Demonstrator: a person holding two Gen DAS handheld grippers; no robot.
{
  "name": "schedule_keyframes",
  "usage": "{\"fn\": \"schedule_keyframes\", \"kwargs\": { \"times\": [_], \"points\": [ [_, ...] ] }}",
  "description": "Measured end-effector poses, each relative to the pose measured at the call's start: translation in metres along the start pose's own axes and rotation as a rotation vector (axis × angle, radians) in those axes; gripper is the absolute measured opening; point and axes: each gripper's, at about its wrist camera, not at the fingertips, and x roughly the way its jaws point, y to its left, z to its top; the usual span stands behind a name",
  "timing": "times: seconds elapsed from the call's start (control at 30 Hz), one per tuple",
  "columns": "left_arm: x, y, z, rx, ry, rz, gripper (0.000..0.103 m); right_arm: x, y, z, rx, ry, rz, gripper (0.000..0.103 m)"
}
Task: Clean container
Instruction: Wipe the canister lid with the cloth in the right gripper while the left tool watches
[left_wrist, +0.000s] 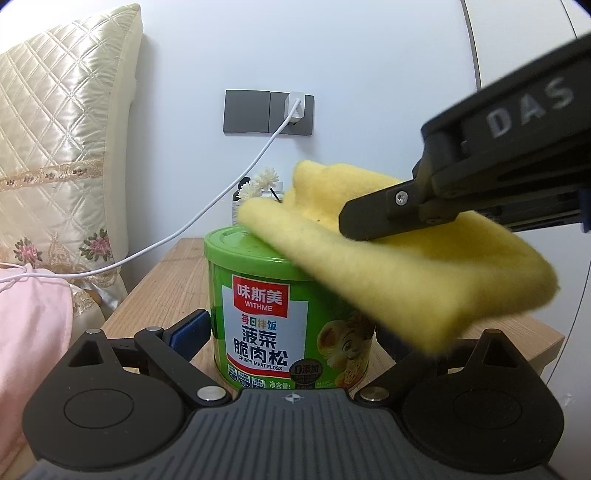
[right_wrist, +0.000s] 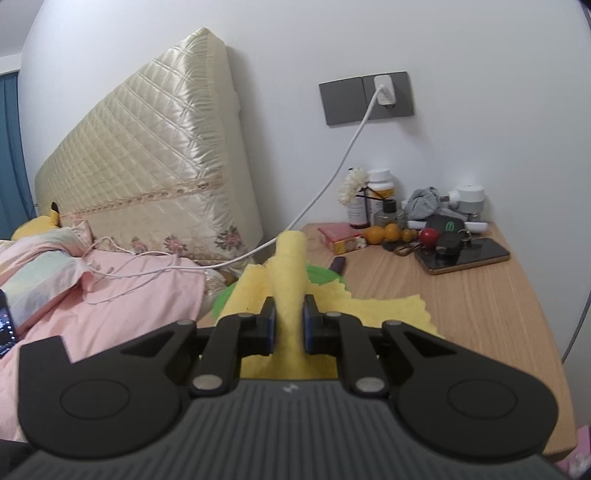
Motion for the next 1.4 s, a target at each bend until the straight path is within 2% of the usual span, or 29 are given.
{"fn": "schedule_keyframes", "kwargs": {
  "times": [0.43,0.6,0.83,1.0,1.23,1.4],
  "points": [
    [-0.013,-0.038,0.0,0.004,-0.01,0.003,0.097,0.015,-0.004,0.007,0.009,0.002,0.025,0.015],
    [-0.007,-0.036,-0.001,0.003,-0.009,0.002,0.097,0.021,-0.005,0.009,0.013,0.003,0.034,0.015],
    [-0.018,-0.056,-0.001,0.001,-0.006,0.0,0.097,0.029,-0.007,0.013,0.018,0.004,0.048,0.015],
    [0.012,-0.044,-0.005,-0.009,-0.006,0.021,0.097,0.032,-0.005,0.012,0.017,0.004,0.066,0.015],
    [0.012,-0.056,-0.012,-0.008,-0.009,0.025,0.097,0.034,0.0,0.011,0.014,0.002,0.098,0.015],
    [0.019,-0.047,-0.009,-0.007,-0.007,0.027,0.097,0.036,0.004,0.01,0.011,0.0,0.12,0.015]
  ]
}}
